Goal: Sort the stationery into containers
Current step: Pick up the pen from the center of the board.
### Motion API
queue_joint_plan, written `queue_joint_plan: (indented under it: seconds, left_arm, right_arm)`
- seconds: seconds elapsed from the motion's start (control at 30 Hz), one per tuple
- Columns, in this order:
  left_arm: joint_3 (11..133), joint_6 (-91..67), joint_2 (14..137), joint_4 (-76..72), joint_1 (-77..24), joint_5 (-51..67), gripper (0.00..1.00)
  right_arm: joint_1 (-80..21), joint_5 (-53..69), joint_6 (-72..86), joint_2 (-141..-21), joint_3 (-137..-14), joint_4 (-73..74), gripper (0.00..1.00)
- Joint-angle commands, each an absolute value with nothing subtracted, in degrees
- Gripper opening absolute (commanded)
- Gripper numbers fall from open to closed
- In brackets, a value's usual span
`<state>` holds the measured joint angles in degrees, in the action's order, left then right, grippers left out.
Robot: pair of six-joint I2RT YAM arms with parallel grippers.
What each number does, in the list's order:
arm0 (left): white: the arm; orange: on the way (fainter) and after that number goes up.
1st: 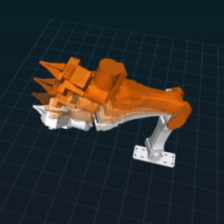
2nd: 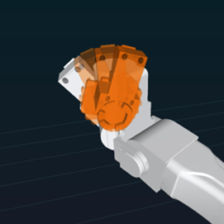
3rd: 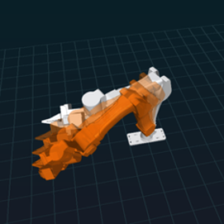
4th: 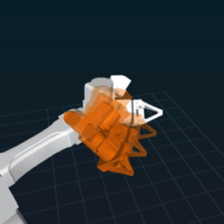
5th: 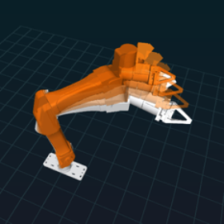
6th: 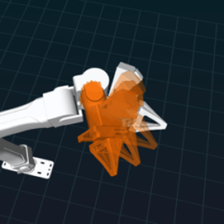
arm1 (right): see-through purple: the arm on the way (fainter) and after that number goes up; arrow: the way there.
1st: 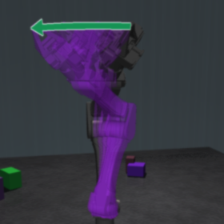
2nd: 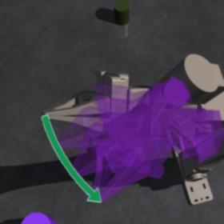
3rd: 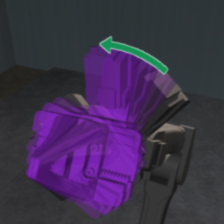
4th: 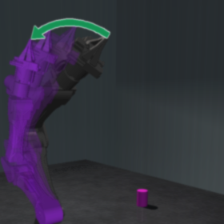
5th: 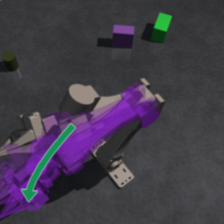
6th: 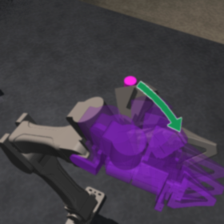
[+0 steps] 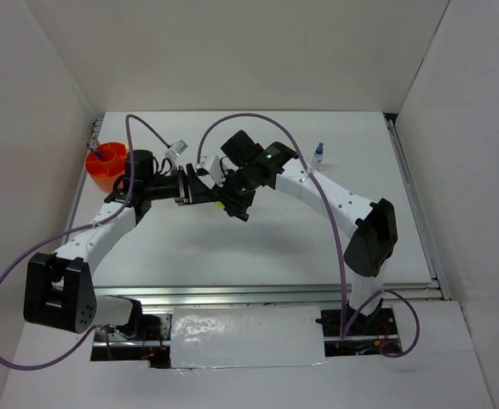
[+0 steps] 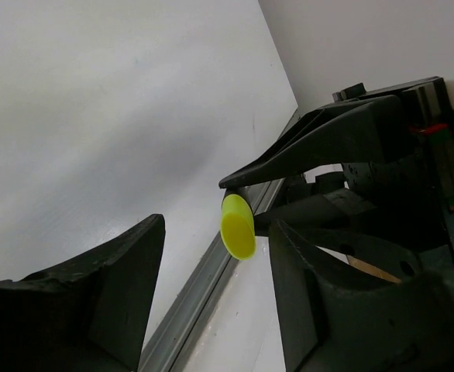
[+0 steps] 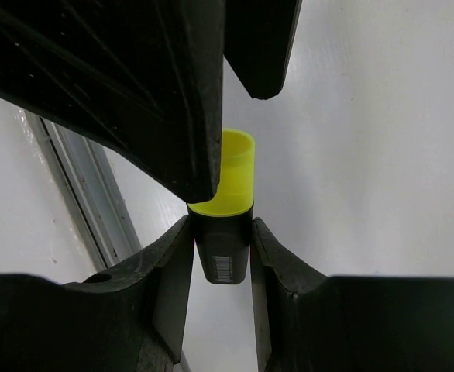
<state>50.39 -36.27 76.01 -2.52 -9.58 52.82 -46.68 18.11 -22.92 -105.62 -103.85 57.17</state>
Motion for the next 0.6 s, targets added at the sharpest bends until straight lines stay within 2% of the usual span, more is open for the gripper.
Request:
queue_joint_plan:
  seconds: [0.0, 0.1, 0.2, 0.23, 0.33, 0.5, 0.57]
  left_arm:
    - [52.8, -36.0, 76.6, -3.7, -10.2, 54.7, 0.67]
    - [52.9, -35.6, 76.8, -3.2, -10.5, 54.6, 0.6]
    - [52.0, -36.0, 76.8, -3.6, -10.6, 54.4, 0.51]
    - [52.0, -36.3, 77.0, -3.9, -10.5, 54.6, 0.44]
    - [51.8, -37.1, 77.2, -4.5, -10.5, 55.3, 0.36]
    - [51.2, -36.7, 76.9, -4.0, -10.5, 55.3, 0.3]
    - [51.0, -37.2, 76.7, -4.9, -10.4, 56.0, 0.19]
  right_arm:
    - [-48.1, 16.5, -22.1, -106.0, -106.9, 55.5, 0.0]
    - [-48.3, 15.5, -22.0, -106.0, -107.1, 55.5, 0.0]
    - [-48.4, 15.2, -21.5, -106.1, -107.4, 55.3, 0.0]
    - [-48.5, 15.1, -21.5, -106.1, -107.5, 55.3, 0.0]
    - [-48.8, 14.2, -21.4, -106.2, -107.7, 54.8, 0.0]
    - [-48.8, 13.6, -21.1, -106.9, -108.8, 54.8, 0.0]
    - [-49.0, 13.5, -20.8, -107.0, -109.2, 54.8, 0.01]
